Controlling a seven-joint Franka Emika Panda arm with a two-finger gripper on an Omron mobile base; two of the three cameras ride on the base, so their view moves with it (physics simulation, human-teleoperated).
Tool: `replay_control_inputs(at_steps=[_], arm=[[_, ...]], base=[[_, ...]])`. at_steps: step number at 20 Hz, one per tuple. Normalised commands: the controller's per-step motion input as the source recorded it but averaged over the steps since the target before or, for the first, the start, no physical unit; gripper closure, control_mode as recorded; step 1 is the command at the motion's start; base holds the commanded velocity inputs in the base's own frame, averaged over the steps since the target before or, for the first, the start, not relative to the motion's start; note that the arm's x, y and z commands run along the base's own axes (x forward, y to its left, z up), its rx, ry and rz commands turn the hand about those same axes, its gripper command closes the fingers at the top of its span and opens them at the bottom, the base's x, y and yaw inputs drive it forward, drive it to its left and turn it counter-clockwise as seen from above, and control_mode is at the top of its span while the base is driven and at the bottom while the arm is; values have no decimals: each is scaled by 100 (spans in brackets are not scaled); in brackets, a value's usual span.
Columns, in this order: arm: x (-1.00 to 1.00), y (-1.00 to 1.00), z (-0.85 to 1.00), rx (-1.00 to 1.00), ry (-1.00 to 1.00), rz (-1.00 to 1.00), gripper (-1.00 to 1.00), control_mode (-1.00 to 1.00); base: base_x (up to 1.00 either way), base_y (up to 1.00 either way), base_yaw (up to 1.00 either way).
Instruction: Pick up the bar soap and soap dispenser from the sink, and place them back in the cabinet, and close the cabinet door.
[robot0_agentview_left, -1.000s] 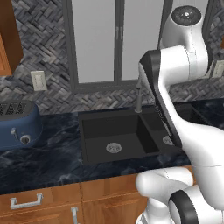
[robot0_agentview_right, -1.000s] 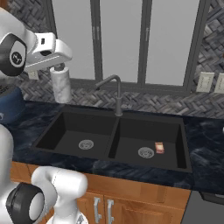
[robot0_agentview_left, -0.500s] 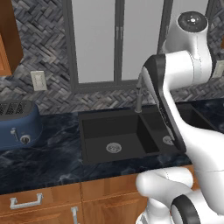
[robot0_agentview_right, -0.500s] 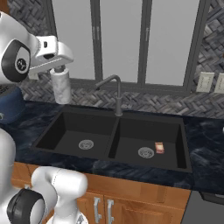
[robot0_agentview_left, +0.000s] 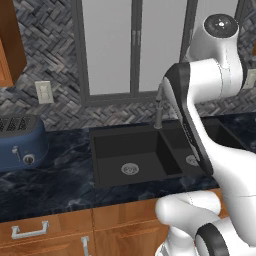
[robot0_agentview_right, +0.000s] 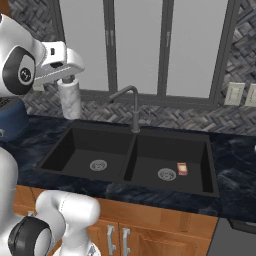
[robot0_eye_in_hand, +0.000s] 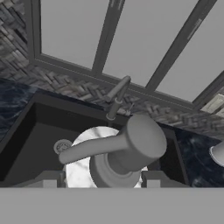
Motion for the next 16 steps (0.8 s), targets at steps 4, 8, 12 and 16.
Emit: replay_control_inputs(at_steps=[4,8,12,16], arm=[[0,0,0,0,0,0,100,-100],[0,0,0,0,0,0,100,100],[0,0,0,0,0,0,100,100],[0,0,0,0,0,0,100,100]], base=[[0,0,0],[-43,9,0],[-85,47,6],[-97,67,8]])
